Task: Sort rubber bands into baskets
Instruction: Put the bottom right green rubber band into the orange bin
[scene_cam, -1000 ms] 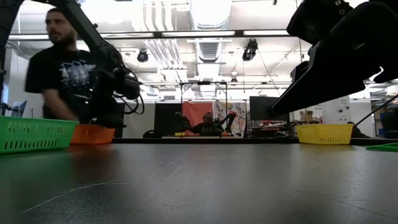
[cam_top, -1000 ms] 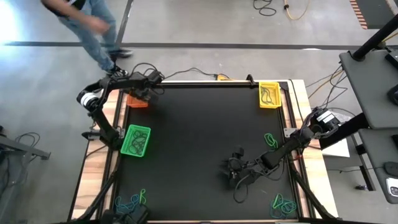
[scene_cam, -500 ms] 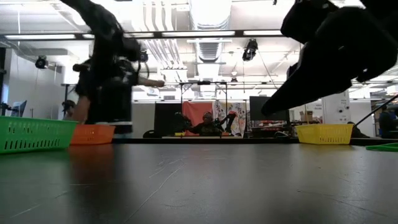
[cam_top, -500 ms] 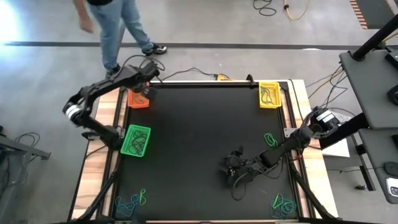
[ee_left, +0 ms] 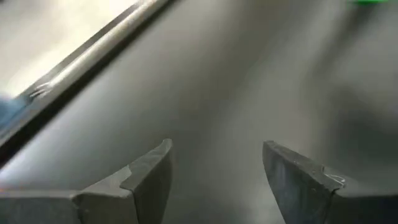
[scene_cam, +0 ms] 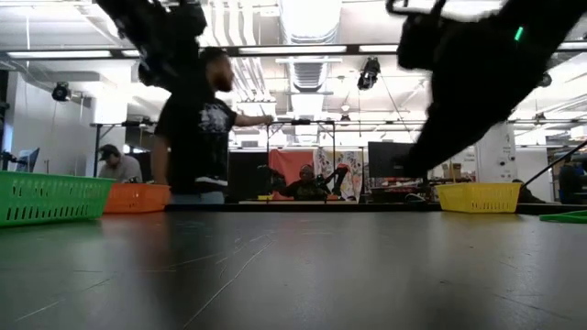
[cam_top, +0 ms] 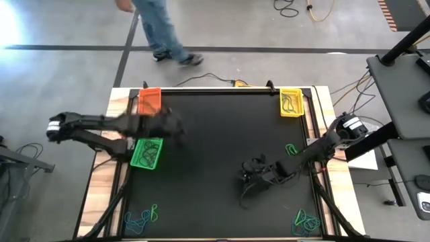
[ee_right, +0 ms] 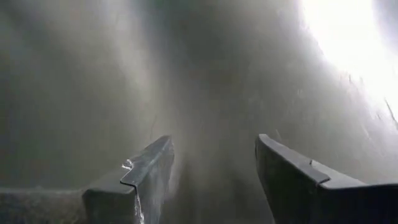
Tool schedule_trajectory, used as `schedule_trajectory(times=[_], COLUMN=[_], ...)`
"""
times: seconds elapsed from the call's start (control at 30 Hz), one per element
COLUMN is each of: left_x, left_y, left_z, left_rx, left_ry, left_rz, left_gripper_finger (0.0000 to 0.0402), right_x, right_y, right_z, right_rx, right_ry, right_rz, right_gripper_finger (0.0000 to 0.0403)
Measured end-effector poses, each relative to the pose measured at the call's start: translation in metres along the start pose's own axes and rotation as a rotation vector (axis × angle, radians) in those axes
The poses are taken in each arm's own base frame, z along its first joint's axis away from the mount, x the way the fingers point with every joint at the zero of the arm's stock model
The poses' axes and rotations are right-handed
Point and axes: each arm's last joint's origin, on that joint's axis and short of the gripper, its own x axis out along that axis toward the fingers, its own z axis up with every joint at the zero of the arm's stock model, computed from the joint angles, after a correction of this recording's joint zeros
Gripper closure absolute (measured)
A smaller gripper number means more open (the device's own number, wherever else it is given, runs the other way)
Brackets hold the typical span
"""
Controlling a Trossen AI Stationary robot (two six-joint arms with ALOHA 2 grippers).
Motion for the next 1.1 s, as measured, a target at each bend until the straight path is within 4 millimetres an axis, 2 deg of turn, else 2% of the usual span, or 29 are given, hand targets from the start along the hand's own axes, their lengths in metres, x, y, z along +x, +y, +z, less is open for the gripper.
schedule_trajectory(times=[0.2, 0.3, 0.4, 0.53, 0.7, 0.8, 0.93, 1.1], left_x=[-0.008, -0.010, -0.012, -0.013, -0.003, 0.004, 0.010, 0.015], left_y=[-0.072, -0.095, -0.112, -0.126, -0.134, -0.140, -0.147, -0.155], left_z=[-0.051, -0.071, -0.084, -0.099, -0.106, -0.109, -0.111, -0.113], left_rx=[0.227, 0.243, 0.219, 0.258, 0.299, 0.317, 0.346, 0.428], left_ry=[-0.196, -0.300, -0.414, -0.548, -0.571, -0.556, -0.594, -0.674], left_rz=[-0.348, -0.480, -0.585, -0.637, -0.604, -0.576, -0.572, -0.551], left_gripper_finger=[0.0173, 0.0173, 0.0173, 0.0173, 0.0173, 0.0173, 0.0173, 0.0173], right_x=[-0.048, -0.066, -0.075, -0.075, -0.076, -0.076, -0.074, -0.067], right_y=[0.014, 0.016, 0.013, 0.018, 0.025, 0.031, 0.036, 0.022], right_z=[0.016, 0.015, 0.005, -0.020, -0.055, -0.073, -0.086, -0.104], right_rx=[-0.117, -0.123, -0.054, 0.086, 0.296, 0.390, 0.440, 0.506], right_ry=[0.330, 0.506, 0.706, 0.917, 1.149, 1.225, 1.270, 1.304], right_rz=[-0.122, -0.105, -0.095, -0.046, -0.045, -0.043, -0.014, -0.132], right_gripper_finger=[0.0186, 0.0186, 0.0186, 0.0186, 0.0186, 0.0186, 0.0186, 0.0186])
